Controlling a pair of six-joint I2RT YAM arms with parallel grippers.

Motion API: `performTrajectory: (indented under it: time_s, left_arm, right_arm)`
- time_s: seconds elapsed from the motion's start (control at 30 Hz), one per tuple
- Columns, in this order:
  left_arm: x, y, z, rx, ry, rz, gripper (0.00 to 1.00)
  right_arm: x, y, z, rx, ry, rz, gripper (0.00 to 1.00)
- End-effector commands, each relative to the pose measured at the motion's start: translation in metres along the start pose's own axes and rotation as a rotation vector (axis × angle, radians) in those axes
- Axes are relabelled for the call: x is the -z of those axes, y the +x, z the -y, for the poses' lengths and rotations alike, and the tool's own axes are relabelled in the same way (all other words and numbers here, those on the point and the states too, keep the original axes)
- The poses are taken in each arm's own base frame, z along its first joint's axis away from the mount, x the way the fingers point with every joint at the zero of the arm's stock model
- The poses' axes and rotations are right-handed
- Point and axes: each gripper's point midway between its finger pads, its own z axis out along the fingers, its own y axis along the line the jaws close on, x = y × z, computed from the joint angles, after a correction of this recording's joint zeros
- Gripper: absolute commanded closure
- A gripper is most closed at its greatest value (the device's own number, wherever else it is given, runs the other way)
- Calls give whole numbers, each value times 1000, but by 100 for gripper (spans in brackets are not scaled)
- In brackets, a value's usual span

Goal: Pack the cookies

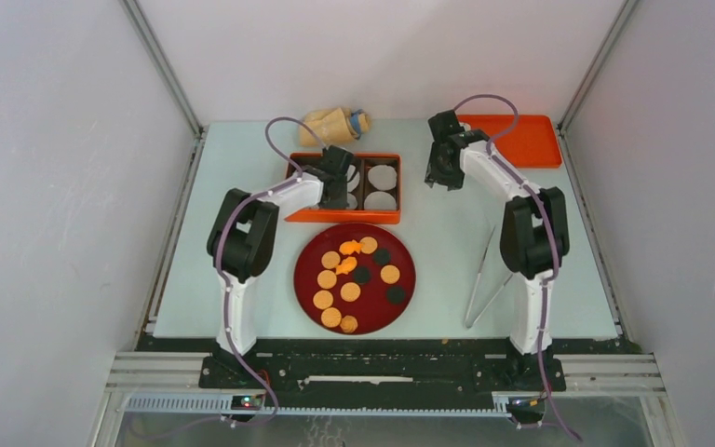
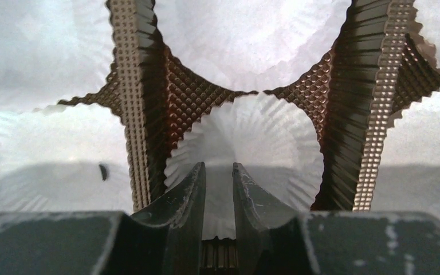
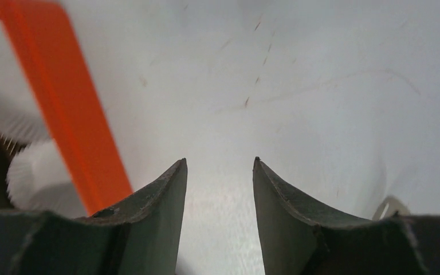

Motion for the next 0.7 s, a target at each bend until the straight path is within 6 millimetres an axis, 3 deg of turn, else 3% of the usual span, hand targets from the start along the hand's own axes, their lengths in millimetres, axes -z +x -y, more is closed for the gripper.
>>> performTrajectory:
  time_s: [0.0, 0.17, 0.27, 0.33, 0.53, 0.67]
  left_arm:
    - [48, -37, 4, 45, 24, 132, 70]
    - [126, -75, 18, 28, 65, 320, 62]
    - [166, -81, 29, 10, 99, 399, 52]
    - [182, -75, 35, -4, 118, 421, 47]
    - [198, -33, 46, -71, 164, 398, 40]
    - [203, -9, 40, -86, 156, 386, 34]
  right_arm:
    - [-18, -47, 26, -64, 42, 63, 46]
    - [-48, -81, 46, -123, 63, 83, 47]
    - [-65, -97, 55, -145, 69, 88, 47]
    - [-74, -103, 56, -153, 60, 94, 47]
    - [-106, -114, 58, -195, 23, 84, 47]
    - [-121, -117, 54, -231, -37, 80, 47]
